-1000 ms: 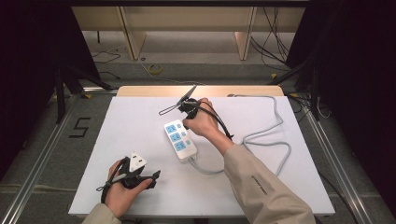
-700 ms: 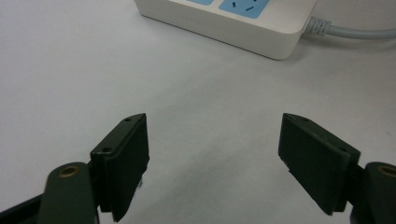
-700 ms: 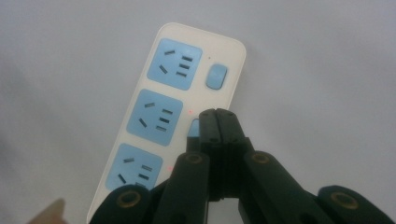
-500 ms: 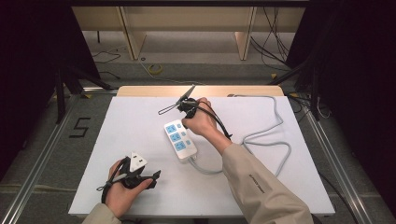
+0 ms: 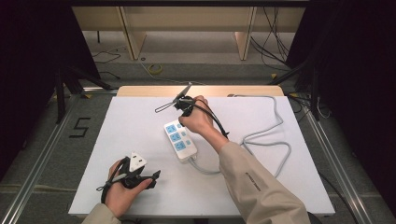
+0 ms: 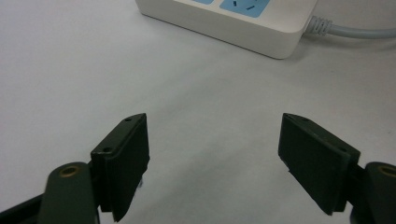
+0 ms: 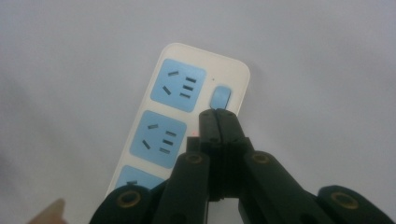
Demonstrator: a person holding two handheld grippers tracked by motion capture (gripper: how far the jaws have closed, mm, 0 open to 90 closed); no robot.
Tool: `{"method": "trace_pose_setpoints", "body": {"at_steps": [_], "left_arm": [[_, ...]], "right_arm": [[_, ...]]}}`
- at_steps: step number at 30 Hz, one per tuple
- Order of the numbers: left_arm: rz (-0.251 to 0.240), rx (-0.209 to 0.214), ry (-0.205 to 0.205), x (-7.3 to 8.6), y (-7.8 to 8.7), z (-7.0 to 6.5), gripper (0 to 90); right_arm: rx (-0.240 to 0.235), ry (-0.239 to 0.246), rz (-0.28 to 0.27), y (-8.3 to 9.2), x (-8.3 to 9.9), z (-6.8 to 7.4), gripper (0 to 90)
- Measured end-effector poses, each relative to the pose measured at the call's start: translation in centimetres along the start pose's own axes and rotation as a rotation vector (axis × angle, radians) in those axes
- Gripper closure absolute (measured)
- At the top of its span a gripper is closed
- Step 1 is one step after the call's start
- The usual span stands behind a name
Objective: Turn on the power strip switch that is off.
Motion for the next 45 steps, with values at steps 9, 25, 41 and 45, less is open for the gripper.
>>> {"method": "trace_pose_setpoints", "body": {"at_steps": [9,25,41,45], "left_arm": [[-0.002,0.002,-0.002,0.0,0.0,-0.1,24.7],[-0.001,-0.002,-0.002,0.1,0.2,0.0,24.7],[0.001,0.001,-0.002,0.1,0.2,0.0,24.7],[0.001,0.002,-0.001,0.1,0.2,0.1,24.7]], "right_arm": [[0.008,-0.011,-0.002,-0.3,-0.2,-0.3,90.0],[0.004,-0.007,-0.002,-1.3,-0.7,-0.1,90.0],[0.015,-0.029,-0.001,-2.6,-0.6,-0.5,90.0],[0.015,-0.033,-0.006,-2.9,-0.6,-0.6,90.0]]}}
Point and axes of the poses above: each handheld gripper's, and its own axes: y roughly backward along the jaws, x roughly out of its underside, z roughly to its left, the point moved 2 cm from there along -y, roughly forward along the jaws, and after that the axes turned 15 degrees about -z, right-handed, at the moved point
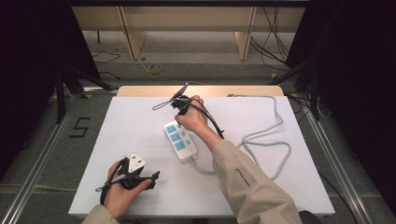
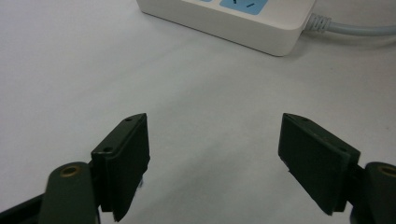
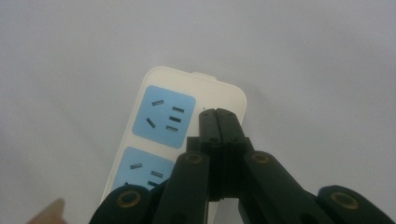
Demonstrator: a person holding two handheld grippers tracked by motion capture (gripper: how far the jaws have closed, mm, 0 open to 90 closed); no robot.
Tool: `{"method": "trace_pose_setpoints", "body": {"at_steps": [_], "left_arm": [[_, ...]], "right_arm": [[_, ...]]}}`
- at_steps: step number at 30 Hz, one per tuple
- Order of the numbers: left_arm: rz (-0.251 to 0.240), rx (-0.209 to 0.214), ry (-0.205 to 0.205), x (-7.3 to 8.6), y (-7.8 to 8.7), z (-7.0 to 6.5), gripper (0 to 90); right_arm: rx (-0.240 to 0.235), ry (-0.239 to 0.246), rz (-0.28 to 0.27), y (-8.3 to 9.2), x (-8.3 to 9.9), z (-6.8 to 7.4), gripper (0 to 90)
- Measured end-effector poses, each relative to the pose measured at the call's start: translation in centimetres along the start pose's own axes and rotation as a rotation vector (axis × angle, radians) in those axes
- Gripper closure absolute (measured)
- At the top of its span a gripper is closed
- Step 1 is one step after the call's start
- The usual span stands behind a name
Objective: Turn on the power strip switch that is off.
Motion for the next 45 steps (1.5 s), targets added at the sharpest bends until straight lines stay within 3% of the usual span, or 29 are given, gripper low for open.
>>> {"method": "trace_pose_setpoints", "body": {"at_steps": [45], "left_arm": [[-0.001,0.002,0.000,0.0,0.0,0.0,25.0]], "right_arm": [[0.004,-0.006,0.010,-1.3,0.3,0.2,90.0]]}}
Point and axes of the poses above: each handheld gripper's, and its own axes: y roughly backward along the jaws, x roughly out of its underside, z roughly to its left, the point moved 2 cm from there along -y, roughly forward along the jaws, and after that the axes turned 15 degrees about -z, right-handed, at the moved point
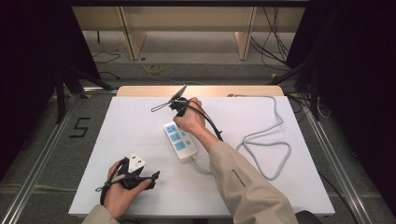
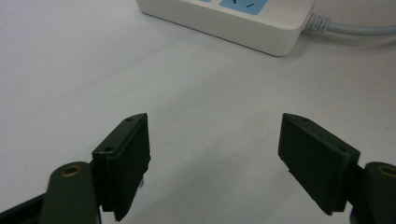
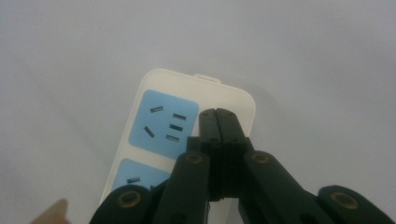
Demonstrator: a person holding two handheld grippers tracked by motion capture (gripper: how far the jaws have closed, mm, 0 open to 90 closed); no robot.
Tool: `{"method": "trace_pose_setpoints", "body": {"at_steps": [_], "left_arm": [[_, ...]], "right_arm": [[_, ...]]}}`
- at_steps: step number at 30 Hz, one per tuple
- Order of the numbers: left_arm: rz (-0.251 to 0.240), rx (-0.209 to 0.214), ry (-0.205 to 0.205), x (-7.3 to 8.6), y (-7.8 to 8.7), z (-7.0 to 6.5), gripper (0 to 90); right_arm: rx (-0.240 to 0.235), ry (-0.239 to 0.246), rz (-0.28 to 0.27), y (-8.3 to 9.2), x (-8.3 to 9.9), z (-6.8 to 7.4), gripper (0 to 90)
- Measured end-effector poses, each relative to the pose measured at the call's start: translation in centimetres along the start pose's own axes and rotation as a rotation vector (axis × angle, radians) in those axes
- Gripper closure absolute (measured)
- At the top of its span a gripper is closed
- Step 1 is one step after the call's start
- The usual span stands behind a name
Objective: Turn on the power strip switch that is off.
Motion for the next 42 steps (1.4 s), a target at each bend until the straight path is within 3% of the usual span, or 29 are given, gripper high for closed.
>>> {"method": "trace_pose_setpoints", "body": {"at_steps": [20,29,36,42], "left_arm": [[0.001,0.000,-0.003,0.0,0.0,-0.2,25.0],[0.001,0.000,-0.005,0.0,0.0,-0.1,25.0],[-0.001,-0.003,0.002,0.0,0.0,0.0,25.1],[0.001,-0.004,-0.001,0.0,0.0,0.0,25.1]], "right_arm": [[-0.002,-0.029,0.022,-0.2,0.2,-0.2,90.0],[0.002,-0.017,0.016,-0.1,0.3,-0.1,90.0],[-0.005,-0.019,-0.050,0.7,0.4,-0.5,90.0],[-0.020,-0.012,-0.045,1.8,0.5,-0.4,89.0]]}}
Point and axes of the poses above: each handheld gripper's, and its own axes: y roughly backward along the jaws, x roughly out of its underside, z roughly to its left, the point moved 2 cm from there along -y, roughly forward along the jaws, and after that the axes turned 15 degrees about -z, right-handed, at the moved point
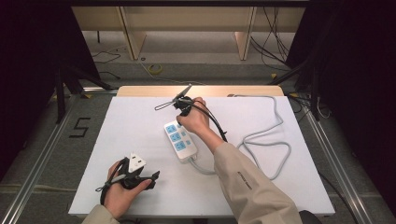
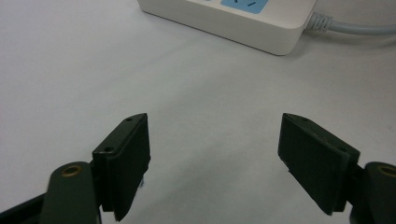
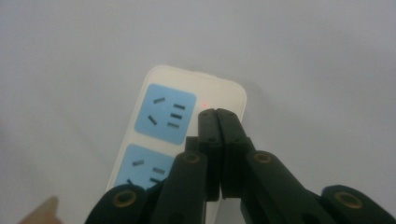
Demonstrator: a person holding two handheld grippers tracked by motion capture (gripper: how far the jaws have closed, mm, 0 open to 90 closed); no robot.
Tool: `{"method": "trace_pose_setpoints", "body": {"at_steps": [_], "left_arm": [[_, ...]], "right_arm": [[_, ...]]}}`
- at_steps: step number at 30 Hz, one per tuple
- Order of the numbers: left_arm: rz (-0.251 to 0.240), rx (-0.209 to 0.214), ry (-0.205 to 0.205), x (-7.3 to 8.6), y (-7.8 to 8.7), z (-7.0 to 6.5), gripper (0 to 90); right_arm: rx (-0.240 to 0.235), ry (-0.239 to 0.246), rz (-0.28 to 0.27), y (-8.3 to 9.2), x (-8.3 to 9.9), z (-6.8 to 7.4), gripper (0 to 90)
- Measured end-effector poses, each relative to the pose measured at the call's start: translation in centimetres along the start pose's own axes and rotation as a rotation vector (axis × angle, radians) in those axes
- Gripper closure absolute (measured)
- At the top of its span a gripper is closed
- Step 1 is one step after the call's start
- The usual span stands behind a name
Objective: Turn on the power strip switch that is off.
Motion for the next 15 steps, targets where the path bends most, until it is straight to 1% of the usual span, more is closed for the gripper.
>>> {"method": "trace_pose_setpoints", "body": {"at_steps": [2,4,8,15], "left_arm": [[0.002,0.002,-0.004,0.0,0.0,0.0,25.1],[0.001,0.002,-0.002,0.0,0.0,-0.1,25.1],[0.003,0.000,0.006,0.0,-0.1,-0.1,25.1],[0.006,0.000,0.003,0.1,-0.1,-0.1,25.0]], "right_arm": [[-0.005,0.005,-0.003,0.4,0.2,0.0,89.2],[-0.017,-0.009,-0.006,0.7,0.6,0.0,89.1],[-0.035,-0.013,-0.014,1.6,1.2,0.0,88.1],[-0.055,-0.001,-0.006,3.4,2.2,-0.2,85.3]]}}
Point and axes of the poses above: each handheld gripper's, and its own axes: y roughly backward along the jaws, x roughly out of its underside, z roughly to its left, the point moved 2 cm from there along -y, roughly forward along the jaws, and after that the axes turned 15 degrees about -z, right-handed, at the moved point
